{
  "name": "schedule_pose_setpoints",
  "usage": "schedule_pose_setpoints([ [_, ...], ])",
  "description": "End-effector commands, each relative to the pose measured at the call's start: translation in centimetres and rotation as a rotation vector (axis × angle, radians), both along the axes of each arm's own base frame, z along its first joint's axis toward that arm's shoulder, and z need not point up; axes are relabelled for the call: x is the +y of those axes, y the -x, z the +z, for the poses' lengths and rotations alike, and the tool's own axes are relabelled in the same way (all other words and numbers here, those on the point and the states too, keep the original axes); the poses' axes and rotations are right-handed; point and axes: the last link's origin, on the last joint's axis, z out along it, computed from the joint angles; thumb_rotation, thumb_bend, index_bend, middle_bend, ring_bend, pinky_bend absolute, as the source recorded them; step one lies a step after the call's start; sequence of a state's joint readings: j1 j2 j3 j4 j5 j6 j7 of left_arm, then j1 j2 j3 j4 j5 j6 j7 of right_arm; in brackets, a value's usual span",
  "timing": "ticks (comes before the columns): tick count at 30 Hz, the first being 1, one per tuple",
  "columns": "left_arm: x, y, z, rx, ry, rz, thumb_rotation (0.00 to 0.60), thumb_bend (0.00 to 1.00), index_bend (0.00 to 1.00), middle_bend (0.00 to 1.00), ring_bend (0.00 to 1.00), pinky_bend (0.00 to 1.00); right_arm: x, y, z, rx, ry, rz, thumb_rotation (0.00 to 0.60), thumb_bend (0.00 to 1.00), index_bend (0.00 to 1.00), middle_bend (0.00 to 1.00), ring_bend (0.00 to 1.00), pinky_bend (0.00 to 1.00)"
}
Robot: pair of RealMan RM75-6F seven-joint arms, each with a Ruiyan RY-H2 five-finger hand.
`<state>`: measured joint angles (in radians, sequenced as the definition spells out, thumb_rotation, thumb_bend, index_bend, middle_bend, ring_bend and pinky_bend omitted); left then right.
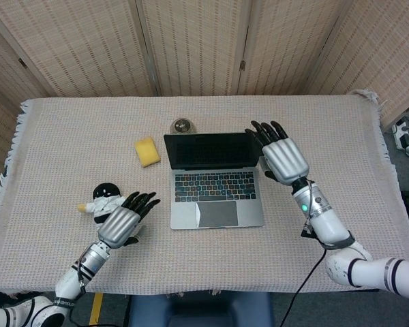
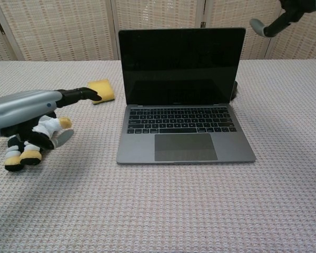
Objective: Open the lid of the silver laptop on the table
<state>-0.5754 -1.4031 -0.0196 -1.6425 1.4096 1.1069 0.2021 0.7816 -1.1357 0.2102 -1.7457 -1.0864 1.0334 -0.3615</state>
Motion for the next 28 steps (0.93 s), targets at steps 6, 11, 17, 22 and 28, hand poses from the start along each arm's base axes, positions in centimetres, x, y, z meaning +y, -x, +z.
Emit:
schedule_pose_setpoints([
  [6,-1.5,4.6,6.2,-0.026,-0.166,0.103,0.600,0.62,0.02,0.00,0.00,0.00,8.3,7.7,4.2,-0.030,0.011,-0.054,0.600,0.69,0.00,0.00,0.02,0.00],
  [11,-3.2,7.2,8.9,-0.012,-0.261,0.177,0.600,0.62,0.02,0.00,0.00,0.00,12.1,11.3,4.8,-0.042,0.049,-0.097,0.600,0.69,0.00,0.00,0.02,0.00],
  [17,-6.7,10.1,10.7,0.021,-0.366,0.259,0.600,0.62,0.02,0.00,0.00,0.00,16.6,15.6,4.0,-0.088,0.120,-0.211,0.600,0.69,0.00,0.00,0.01,0.00],
  [22,-9.3,11.6,11.0,0.020,-0.432,0.307,0.600,0.62,0.04,0.01,0.00,0.00,20.0,17.7,2.8,-0.148,0.121,-0.295,0.600,0.69,0.00,0.00,0.01,0.00],
  [28,-11.0,11.9,10.5,0.017,-0.450,0.316,0.600,0.62,0.04,0.01,0.00,0.00,21.1,18.0,2.4,-0.168,0.123,-0.296,0.600,0.69,0.00,0.00,0.01,0.00],
])
